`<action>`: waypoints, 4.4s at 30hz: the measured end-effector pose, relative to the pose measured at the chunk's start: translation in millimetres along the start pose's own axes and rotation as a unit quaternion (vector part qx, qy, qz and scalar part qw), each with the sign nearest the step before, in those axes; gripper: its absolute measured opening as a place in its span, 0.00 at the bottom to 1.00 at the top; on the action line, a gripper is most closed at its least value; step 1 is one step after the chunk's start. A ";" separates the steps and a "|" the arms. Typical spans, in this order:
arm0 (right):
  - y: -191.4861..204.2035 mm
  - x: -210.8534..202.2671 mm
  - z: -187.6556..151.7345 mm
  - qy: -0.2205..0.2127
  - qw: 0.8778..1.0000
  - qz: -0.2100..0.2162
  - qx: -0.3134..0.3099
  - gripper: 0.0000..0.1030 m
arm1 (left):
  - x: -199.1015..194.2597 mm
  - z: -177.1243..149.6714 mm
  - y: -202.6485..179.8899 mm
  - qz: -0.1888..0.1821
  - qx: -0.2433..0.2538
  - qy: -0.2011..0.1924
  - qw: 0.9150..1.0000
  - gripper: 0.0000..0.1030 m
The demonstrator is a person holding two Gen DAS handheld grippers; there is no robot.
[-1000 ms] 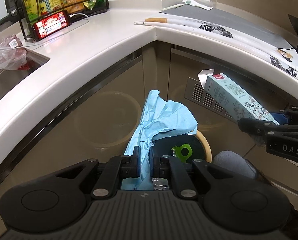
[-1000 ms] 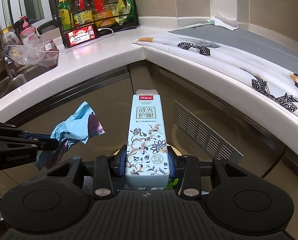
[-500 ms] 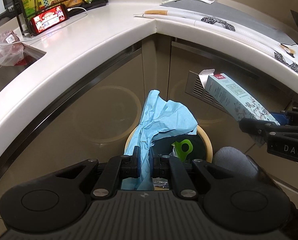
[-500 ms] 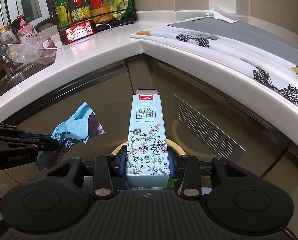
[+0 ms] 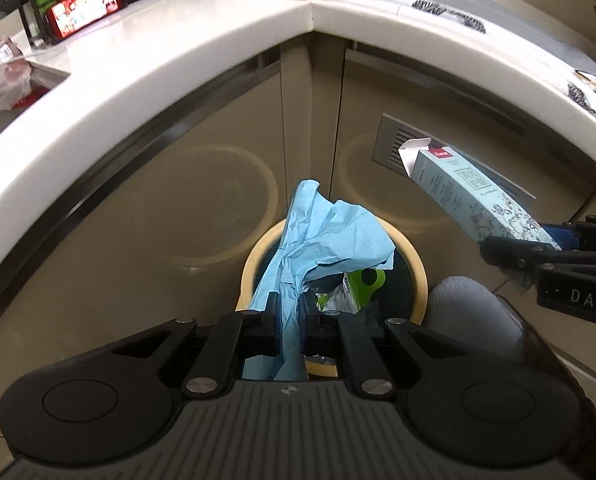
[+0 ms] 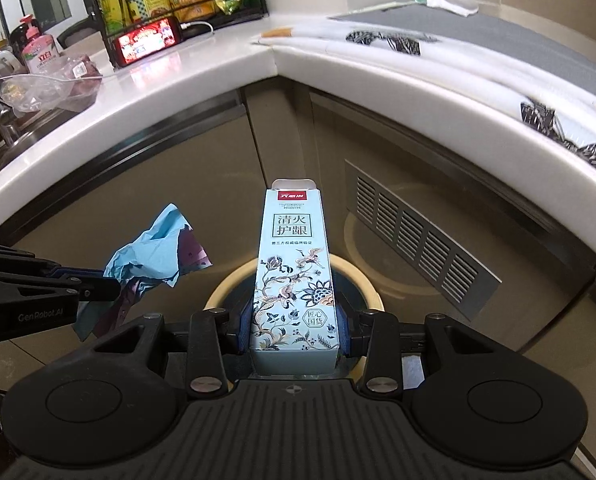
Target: Collect trash
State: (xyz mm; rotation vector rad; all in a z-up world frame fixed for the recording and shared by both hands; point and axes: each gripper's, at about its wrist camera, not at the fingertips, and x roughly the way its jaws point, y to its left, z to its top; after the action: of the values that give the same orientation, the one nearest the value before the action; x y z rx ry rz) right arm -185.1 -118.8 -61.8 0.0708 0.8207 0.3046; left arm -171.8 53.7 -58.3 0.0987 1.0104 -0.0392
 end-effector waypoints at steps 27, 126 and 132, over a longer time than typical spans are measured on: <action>0.2 156.2 3.0 0.135 0.989 -0.046 -0.037 0.40 | 156.4 18.3 -2.2 -0.004 0.000 0.148 0.989 0.09; 22.1 46.0 -19.2 0.028 0.998 -0.030 -0.054 0.98 | 41.7 -10.0 -29.4 0.116 0.066 0.032 0.991 1.00; 18.5 37.4 -14.2 0.011 0.998 -0.032 -0.055 0.98 | 22.3 1.2 -30.4 0.122 0.089 -0.011 0.989 1.00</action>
State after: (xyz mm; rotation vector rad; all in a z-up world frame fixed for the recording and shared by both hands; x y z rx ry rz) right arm -175.9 -91.0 -94.7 -0.0611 0.8240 0.2898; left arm -161.4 23.6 -78.5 0.3834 0.9656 0.0922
